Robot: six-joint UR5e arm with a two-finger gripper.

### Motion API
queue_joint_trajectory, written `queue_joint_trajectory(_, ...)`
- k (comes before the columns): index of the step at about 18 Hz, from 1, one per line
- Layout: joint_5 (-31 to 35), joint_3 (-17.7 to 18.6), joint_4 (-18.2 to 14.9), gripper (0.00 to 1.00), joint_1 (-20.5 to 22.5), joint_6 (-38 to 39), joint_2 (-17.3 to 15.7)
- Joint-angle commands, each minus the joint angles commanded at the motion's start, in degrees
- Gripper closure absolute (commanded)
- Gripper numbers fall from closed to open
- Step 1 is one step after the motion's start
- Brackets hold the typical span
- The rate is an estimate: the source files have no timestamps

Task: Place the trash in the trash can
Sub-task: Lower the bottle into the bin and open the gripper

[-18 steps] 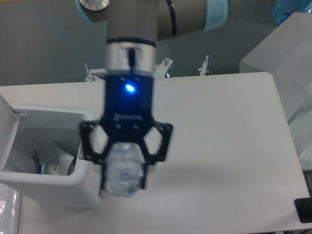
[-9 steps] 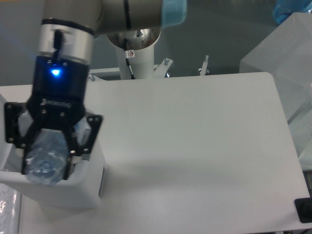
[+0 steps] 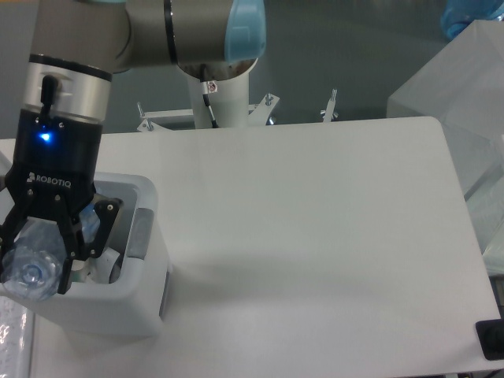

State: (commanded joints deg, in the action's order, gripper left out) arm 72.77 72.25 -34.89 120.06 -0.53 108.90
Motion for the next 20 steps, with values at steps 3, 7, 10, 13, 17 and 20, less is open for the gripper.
queue_joint_trajectory(3,0.0,0.1,0.0,0.29,0.0,-0.1,-0.3)
queue_joint_trajectory(7,0.1,2.6,0.0,0.29,0.0,-0.8,-1.1)
queue_joint_trajectory(10,0.1,4.6,0.0,0.29,0.0,-1.8,-2.0)
queue_joint_trajectory(13,0.1,5.8,0.0,0.29,0.0,-2.3,-2.5)
queue_joint_trajectory(17,0.4,7.1,-0.1,0.00,0.4,-2.5,-2.6)
queue_joint_trajectory(20,5.1,9.2,-0.3,0.00,4.2,-1.1,-2.6)
